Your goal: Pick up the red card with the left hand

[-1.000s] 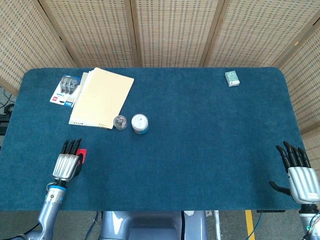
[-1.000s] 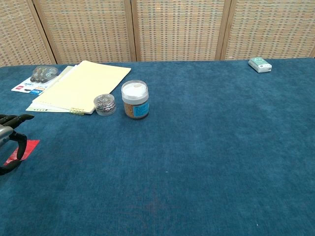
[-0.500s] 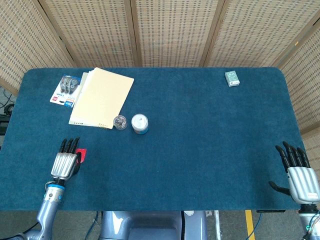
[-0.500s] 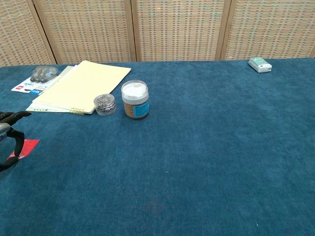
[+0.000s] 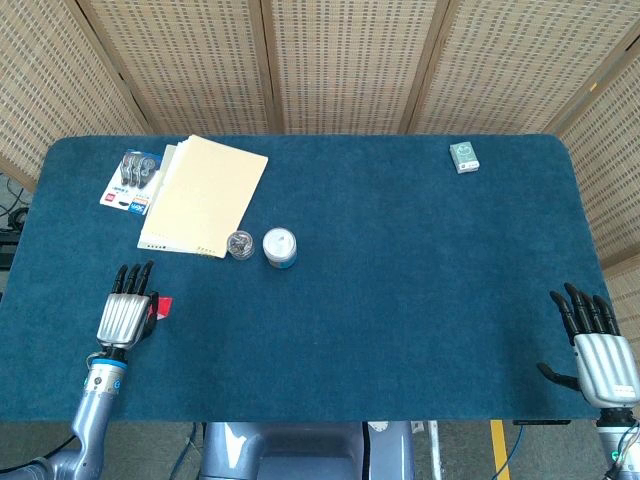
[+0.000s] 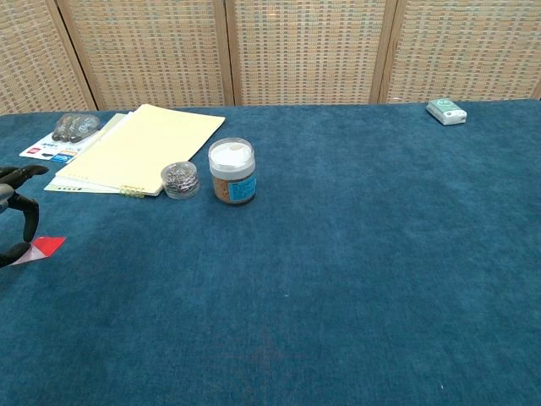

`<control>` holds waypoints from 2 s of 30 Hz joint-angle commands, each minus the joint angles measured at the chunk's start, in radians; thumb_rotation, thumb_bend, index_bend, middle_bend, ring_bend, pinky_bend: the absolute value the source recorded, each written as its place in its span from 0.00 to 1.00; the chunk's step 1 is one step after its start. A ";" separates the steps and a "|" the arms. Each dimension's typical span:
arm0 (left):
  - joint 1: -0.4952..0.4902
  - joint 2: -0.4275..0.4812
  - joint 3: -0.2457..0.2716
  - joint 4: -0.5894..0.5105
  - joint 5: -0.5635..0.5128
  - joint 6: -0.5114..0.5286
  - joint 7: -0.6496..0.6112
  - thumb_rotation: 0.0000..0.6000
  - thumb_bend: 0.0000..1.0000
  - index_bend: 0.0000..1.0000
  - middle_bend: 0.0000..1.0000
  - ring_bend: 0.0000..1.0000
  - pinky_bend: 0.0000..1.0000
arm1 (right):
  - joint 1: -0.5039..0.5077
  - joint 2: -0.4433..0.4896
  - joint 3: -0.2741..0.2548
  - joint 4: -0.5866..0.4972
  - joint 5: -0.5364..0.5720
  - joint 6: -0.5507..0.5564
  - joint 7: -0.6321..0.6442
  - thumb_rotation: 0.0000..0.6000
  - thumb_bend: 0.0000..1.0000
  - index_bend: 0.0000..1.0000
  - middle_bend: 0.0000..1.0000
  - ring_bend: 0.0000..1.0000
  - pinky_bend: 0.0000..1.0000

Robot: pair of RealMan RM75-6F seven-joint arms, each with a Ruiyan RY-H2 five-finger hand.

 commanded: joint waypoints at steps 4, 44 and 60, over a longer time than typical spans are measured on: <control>-0.014 0.009 -0.025 -0.005 -0.024 -0.008 0.010 1.00 0.48 0.60 0.00 0.00 0.00 | 0.001 0.001 0.001 0.000 0.003 -0.003 0.001 1.00 0.08 0.00 0.00 0.00 0.00; -0.018 0.160 -0.084 -0.237 0.008 0.133 -0.098 1.00 0.28 0.30 0.00 0.00 0.00 | 0.006 -0.002 0.003 -0.002 0.012 -0.011 -0.012 1.00 0.08 0.00 0.00 0.00 0.00; 0.172 0.385 0.079 -0.558 0.063 0.294 0.037 1.00 0.10 0.00 0.00 0.00 0.00 | -0.009 -0.006 0.005 0.002 -0.017 0.040 -0.009 1.00 0.06 0.00 0.00 0.00 0.00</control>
